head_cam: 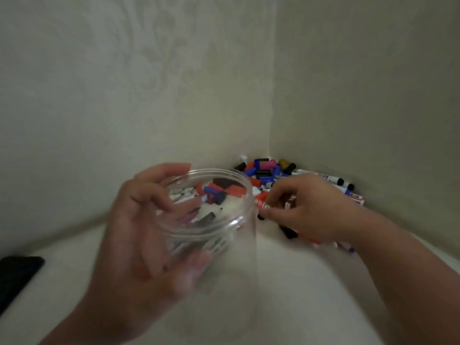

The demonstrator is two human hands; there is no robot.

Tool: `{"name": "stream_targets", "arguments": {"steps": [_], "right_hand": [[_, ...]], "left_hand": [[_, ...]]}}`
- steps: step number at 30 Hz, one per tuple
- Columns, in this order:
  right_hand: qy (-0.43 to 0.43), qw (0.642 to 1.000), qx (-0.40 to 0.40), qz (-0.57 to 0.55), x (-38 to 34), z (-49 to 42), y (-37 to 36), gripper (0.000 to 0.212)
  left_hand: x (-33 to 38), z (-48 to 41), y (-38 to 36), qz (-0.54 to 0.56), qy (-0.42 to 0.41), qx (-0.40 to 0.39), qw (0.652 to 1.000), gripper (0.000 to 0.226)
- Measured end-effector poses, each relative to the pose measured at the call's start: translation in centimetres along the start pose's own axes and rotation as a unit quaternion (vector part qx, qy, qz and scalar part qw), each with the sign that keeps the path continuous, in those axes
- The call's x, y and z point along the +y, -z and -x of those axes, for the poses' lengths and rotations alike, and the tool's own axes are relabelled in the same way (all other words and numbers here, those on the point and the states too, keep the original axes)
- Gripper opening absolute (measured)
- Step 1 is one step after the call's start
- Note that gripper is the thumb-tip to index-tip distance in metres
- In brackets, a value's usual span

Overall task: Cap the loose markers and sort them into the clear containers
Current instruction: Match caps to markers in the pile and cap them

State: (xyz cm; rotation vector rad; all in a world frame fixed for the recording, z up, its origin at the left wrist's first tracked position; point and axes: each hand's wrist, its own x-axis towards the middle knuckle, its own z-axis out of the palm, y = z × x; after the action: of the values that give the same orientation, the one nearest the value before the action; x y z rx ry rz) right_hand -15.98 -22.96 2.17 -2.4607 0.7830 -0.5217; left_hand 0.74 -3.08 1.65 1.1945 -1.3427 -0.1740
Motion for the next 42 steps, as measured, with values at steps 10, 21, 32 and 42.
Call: {"name": "stream_targets", "arguments": {"steps": [10,21,32,42], "right_hand": [[0.037,0.807,0.394,-0.437,-0.5,-0.4,3.0,0.037],[0.233,0.856,0.290,-0.357,-4.2,1.8,2.7,0.041],[0.052,0.985,0.077,-0.143,-1.2,0.7,-1.7,0.016],[0.150,0.973,-0.101,0.142,-5.3,1.3,-7.3,0.038]], "left_hand": [[-2.7,0.9,-4.9,0.089,0.103,-0.112,0.984,0.115],[-3.3,1.1,-5.6,0.022,0.155,-0.112,0.981,0.107],[-3.0,0.1,-2.2,0.186,0.141,0.021,0.972,0.087],[-3.4,2.1,11.1,-0.032,0.174,0.163,0.970,0.101]]}}
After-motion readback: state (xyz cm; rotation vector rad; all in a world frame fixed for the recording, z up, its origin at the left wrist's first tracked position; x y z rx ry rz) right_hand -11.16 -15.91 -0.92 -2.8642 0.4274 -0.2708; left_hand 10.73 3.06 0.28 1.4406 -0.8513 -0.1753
